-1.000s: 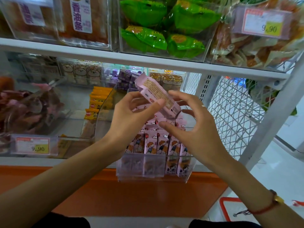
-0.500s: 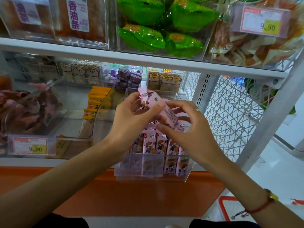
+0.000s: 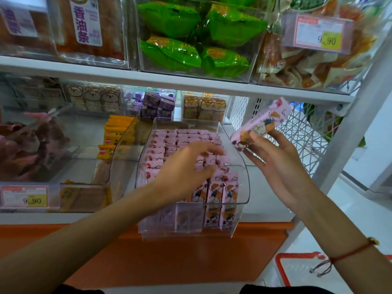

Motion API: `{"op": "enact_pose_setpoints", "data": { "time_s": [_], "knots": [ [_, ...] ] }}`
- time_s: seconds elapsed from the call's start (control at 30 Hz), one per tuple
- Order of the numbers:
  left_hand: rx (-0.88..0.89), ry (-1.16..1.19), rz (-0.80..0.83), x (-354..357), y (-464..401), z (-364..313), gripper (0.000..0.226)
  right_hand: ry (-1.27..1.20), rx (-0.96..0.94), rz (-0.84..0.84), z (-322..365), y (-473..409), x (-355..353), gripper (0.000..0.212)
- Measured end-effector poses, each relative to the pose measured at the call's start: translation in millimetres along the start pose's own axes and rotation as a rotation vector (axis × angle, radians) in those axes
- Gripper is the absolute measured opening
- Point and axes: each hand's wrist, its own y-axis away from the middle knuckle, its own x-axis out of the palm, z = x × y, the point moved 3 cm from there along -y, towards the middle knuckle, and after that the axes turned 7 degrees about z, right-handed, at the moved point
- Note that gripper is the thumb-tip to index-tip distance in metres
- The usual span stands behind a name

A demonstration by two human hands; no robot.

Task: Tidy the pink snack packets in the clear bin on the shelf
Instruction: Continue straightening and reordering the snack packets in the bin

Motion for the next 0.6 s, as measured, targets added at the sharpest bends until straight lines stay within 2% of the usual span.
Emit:
{"op": "enact_pose_setpoints", "data": {
  "time_s": [0.1, 0.2, 0.27, 0.37, 0.5, 0.6],
  "knots": [
    [0.093, -0.238, 0.126, 17, -4, 1, 0.038, 0.091, 0.025, -0.009, -5, -1, -10, 0.025],
    [0.112, -0.371, 0.141, 29, -8, 2, 0.041, 0.303, -0.032, -0.043, -6, -2, -12, 0.047],
    [0.100, -0.370, 0.129, 31, -10, 3, 0.038, 0.483, -0.136, -0.013, -4, -1, -9, 0.058],
    [0.097, -0.358, 0.130, 32, -12, 6, 0.032, 0.657, -0.260, 0.061, 0, -2, -5, 0.056],
    [0.074, -0.304, 0.101, 29, -9, 12, 0.032, 0.922, -0.322, 0.153, 5, -6, 0, 0.051],
    [0.061, -0.330, 0.072, 26, -7, 13, 0.033, 1.214, -0.329, 0.275, 9, -11, 8, 0.051]
  ]
}}
